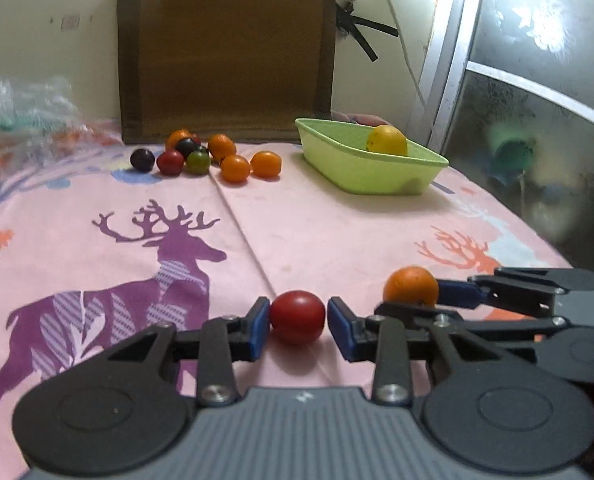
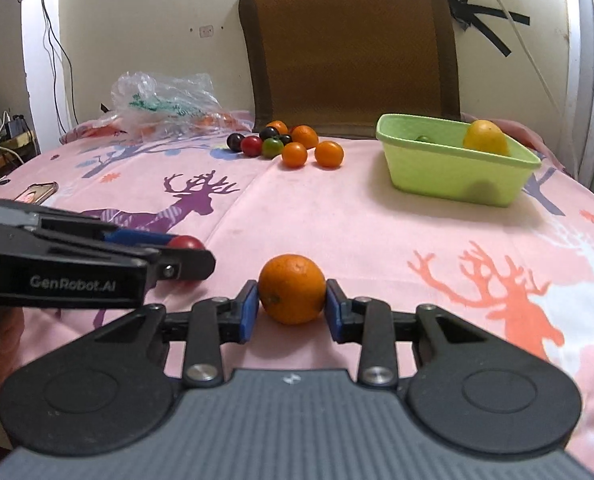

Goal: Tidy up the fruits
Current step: 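Grasp a red cherry tomato with the left gripper while the right gripper grasps another mandarin, then carry both fruits into the bowl and open both grippers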

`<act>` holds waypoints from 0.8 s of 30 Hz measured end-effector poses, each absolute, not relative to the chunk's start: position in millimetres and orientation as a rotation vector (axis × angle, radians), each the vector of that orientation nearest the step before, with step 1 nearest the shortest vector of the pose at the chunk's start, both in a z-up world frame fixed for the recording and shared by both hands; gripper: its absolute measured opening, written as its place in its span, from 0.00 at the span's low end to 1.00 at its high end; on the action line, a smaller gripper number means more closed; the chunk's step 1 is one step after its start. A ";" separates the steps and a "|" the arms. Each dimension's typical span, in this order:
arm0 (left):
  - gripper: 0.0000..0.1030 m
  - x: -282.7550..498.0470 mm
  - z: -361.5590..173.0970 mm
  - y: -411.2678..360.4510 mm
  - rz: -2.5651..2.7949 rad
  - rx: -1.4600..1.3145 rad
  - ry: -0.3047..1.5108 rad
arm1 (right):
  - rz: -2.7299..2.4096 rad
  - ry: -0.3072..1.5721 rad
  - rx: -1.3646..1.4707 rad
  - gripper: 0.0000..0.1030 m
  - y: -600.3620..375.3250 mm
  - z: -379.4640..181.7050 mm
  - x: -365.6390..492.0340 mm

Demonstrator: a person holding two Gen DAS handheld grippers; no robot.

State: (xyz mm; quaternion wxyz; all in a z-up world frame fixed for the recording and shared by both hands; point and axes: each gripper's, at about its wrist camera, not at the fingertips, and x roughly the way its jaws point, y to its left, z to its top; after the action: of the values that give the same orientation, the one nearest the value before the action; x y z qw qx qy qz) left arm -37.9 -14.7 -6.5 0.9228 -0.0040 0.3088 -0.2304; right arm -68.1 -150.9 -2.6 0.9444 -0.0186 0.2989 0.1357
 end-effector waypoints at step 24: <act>0.30 -43.3 -3.6 -23.8 -0.417 0.052 0.625 | 0.337 0.627 0.055 0.36 -168.0 1.1 -70.3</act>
State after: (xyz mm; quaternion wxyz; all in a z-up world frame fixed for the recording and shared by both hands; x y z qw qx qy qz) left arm -43.3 -23.8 -3.6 0.9300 0.0251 0.3050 -0.2036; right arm -70.3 -168.0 1.1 0.9370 0.0269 0.3068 0.1651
